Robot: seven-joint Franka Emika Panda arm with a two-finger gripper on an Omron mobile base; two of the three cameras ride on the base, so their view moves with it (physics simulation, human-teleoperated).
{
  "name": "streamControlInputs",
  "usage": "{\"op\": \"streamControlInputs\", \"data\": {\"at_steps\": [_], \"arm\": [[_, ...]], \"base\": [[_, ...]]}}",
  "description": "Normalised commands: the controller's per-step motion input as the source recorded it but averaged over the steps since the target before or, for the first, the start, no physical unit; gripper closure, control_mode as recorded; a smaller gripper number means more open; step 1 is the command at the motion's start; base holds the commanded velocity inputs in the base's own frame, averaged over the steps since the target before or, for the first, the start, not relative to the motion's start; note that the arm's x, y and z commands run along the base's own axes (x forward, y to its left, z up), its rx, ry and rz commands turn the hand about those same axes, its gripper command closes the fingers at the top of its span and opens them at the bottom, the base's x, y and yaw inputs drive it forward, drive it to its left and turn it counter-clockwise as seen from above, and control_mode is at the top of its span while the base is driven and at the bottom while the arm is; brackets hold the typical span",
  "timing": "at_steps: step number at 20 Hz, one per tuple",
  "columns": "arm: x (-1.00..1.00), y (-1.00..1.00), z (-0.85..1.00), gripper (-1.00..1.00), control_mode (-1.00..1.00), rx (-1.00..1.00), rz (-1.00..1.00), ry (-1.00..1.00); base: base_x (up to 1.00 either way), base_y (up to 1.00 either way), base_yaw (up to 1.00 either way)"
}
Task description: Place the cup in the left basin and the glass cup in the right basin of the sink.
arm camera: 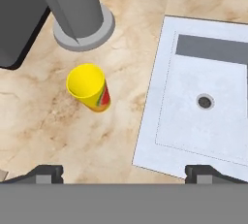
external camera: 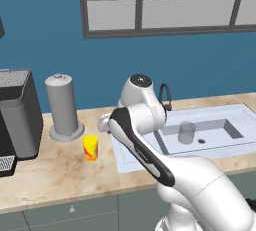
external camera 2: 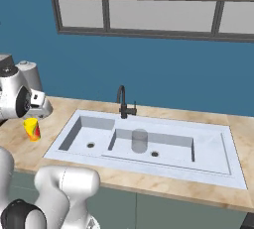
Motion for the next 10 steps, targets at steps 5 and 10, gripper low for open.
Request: {"op": "streamControlInputs", "data": {"at_steps": [5, 10], "arm": [[0.23, 0.11, 0.0, -1.0, -1.0, 0.0, 0.0, 0.0], [0.12, 0.23, 0.0, -1.0, -1.0, 0.0, 0.0, 0.0]], "base": [[0.0, 0.0, 0.0], [0.0, 0.0, 0.0]]}}
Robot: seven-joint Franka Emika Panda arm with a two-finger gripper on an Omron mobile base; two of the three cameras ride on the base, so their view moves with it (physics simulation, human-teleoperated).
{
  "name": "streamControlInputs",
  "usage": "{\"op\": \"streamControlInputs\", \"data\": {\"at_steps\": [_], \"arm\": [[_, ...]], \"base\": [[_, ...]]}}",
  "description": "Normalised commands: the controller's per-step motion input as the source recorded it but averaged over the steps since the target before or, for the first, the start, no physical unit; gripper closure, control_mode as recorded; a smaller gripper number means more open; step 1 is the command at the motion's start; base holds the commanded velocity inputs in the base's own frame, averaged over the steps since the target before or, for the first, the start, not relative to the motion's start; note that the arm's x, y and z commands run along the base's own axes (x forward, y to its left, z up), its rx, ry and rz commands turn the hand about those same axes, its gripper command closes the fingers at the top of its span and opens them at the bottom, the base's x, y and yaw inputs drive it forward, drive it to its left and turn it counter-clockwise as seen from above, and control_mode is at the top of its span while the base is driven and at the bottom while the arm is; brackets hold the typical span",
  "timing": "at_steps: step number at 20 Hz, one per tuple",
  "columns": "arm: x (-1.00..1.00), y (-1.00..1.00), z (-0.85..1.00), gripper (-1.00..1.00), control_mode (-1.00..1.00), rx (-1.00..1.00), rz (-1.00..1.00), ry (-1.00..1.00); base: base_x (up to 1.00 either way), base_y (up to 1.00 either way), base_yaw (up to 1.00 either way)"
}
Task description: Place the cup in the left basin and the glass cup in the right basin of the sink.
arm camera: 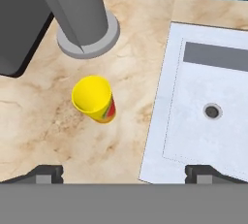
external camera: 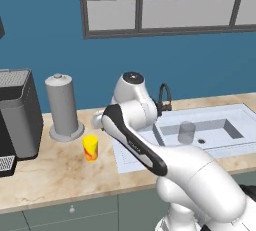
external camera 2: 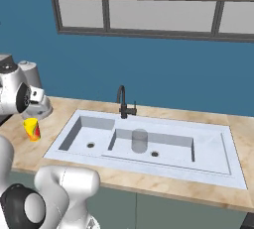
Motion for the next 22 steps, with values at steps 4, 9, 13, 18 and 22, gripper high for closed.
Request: {"op": "streamControlInputs", "data": {"at_steps": [4, 9, 13, 18, 22], "arm": [[0.01, 0.16, -0.02, -1.0, -1.0, 0.0, 0.02, 0.0], [0.03, 0.1, -0.08, -1.0, -1.0, 0.0, 0.03, 0.0], [0.11, 0.04, -0.14, -1.0, -1.0, 0.0, 0.03, 0.0], [0.1, 0.01, -0.07, -1.0, -1.0, 0.0, 0.03, 0.0], [0.06, 0.04, -0.09, -1.0, -1.0, 0.0, 0.02, 0.0]], "base": [[0.0, 0.0, 0.0], [0.0, 0.0, 0.0], [0.0, 0.0, 0.0], [0.0, 0.0, 0.0], [0.0, 0.0, 0.0]]}}
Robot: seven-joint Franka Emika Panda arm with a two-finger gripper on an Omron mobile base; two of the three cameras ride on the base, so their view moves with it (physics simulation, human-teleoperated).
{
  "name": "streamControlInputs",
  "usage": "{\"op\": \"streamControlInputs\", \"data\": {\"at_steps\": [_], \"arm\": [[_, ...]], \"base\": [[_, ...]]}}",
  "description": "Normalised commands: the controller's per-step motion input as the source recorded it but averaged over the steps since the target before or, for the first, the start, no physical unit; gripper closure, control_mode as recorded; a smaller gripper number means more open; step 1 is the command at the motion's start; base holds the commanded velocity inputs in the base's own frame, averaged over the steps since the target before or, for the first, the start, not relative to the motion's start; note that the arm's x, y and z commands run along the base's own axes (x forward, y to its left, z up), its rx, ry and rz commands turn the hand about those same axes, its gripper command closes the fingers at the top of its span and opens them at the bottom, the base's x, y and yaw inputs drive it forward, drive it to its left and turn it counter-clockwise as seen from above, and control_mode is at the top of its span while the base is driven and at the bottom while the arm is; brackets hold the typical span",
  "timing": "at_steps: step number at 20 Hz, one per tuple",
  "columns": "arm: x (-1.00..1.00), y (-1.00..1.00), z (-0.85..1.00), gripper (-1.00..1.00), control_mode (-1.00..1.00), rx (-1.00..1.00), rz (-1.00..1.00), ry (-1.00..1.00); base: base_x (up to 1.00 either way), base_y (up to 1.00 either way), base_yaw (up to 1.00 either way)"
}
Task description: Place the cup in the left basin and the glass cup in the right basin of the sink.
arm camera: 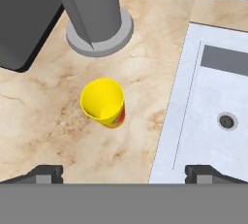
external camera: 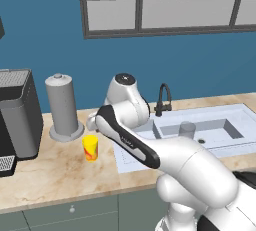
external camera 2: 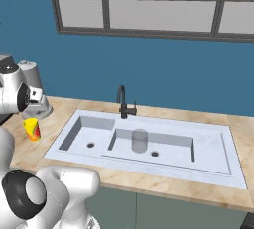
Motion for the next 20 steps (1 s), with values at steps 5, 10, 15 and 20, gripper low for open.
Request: {"op": "streamControlInputs", "data": {"at_steps": [5, 10, 15, 20], "arm": [[0.04, 0.13, -0.14, -1.0, -1.0, 0.0, 0.01, 0.0], [0.08, 0.11, -0.14, -1.0, -1.0, 0.0, 0.0, 0.0], [0.25, 0.0, -0.02, -1.0, -1.0, 0.0, 0.0, 0.0], [0.21, 0.0, -0.06, -1.0, -1.0, 0.0, 0.0, 0.0]], "base": [[0.0, 0.0, 0.0], [0.0, 0.0, 0.0], [0.0, 0.0, 0.0], [0.0, 0.0, 0.0]]}}
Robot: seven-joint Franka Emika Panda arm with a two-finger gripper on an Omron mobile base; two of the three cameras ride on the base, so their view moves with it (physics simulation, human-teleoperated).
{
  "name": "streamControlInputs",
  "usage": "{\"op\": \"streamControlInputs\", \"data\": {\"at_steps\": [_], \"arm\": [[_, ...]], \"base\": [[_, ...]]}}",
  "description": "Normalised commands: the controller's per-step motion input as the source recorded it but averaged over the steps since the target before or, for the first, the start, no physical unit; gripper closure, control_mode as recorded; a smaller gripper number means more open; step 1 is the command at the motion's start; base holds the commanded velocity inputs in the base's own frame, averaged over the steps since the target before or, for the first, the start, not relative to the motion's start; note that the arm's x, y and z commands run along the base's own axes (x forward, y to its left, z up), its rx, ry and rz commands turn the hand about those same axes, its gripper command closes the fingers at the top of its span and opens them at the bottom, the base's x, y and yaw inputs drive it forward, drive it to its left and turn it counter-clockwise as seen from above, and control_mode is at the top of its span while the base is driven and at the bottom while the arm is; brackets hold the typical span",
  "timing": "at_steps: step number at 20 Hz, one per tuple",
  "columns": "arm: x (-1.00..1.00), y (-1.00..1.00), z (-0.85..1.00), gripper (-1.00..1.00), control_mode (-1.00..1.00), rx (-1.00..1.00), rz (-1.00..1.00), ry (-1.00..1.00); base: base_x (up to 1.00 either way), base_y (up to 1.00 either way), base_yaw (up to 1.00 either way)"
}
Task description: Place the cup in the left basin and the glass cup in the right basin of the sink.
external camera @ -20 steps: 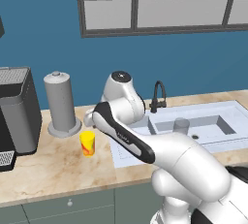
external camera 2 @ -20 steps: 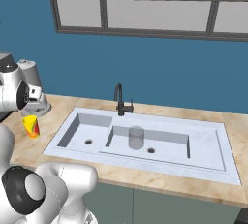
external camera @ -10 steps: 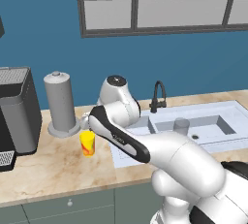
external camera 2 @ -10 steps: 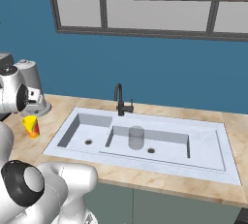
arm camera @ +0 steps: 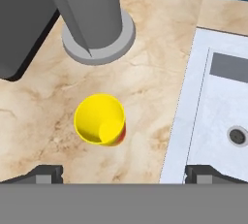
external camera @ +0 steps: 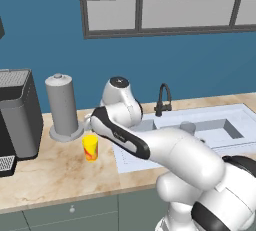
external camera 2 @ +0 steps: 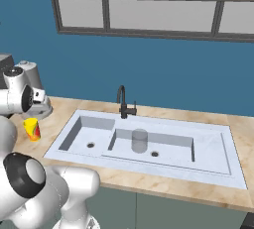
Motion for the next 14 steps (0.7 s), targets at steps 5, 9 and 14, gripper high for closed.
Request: {"op": "streamControlInputs", "data": {"at_steps": [5, 9, 14], "arm": [[0.15, 0.0, -0.18, -1.0, -1.0, 0.0, 0.0, 0.0], [0.11, 0.0, -0.27, -1.0, -1.0, 0.0, 0.0, 0.0], [0.09, 0.0, -0.3, -1.0, -1.0, 0.0, 0.0, 0.0]], "base": [[0.0, 0.0, 0.0], [0.0, 0.0, 0.0], [0.0, 0.0, 0.0]]}}
